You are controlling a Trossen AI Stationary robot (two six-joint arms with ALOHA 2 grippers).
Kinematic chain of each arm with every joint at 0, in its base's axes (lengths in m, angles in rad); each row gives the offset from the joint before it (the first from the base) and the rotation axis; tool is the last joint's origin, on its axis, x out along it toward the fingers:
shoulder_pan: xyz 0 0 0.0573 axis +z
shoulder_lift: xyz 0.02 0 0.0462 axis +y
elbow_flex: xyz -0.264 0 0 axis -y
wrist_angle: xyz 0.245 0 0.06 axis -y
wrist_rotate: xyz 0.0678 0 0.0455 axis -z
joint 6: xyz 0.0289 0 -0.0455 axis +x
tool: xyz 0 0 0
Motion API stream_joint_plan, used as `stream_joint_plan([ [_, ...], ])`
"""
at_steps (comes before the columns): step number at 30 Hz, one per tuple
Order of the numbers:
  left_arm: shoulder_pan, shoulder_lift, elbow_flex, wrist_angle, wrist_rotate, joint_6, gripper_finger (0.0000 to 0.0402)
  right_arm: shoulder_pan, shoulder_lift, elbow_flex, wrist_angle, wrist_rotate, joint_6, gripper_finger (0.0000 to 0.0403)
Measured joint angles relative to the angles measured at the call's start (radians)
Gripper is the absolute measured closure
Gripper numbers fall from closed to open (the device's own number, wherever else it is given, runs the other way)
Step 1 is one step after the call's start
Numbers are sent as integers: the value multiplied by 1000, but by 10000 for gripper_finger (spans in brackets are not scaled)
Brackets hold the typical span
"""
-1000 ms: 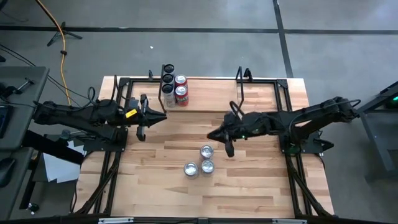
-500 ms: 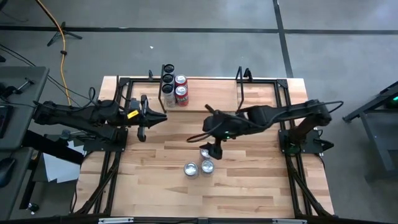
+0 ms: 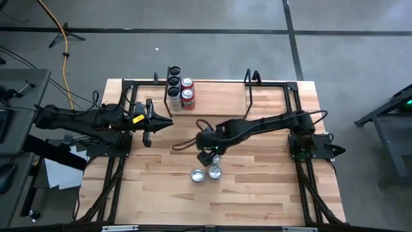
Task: Place canned beverage on shelf
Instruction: Put the top right silver soda can on the shelf
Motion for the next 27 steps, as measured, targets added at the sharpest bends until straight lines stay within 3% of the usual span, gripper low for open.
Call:
stream_joint_plan([
  [10, 0, 0, 0, 0, 0, 0, 399, 20, 106, 0, -74, 14, 135, 38],
  [18, 0, 0, 0, -1, 0, 2, 399, 24, 151, 0, -68, 33, 127, 42],
  [24, 0, 0, 0, 0, 0, 37, 399, 24, 147, 0, -81, 50, 31, 116],
  [27, 0, 0, 0, 0, 0, 45, 399, 19, 111, 0, -101, 29, -54, 116],
])
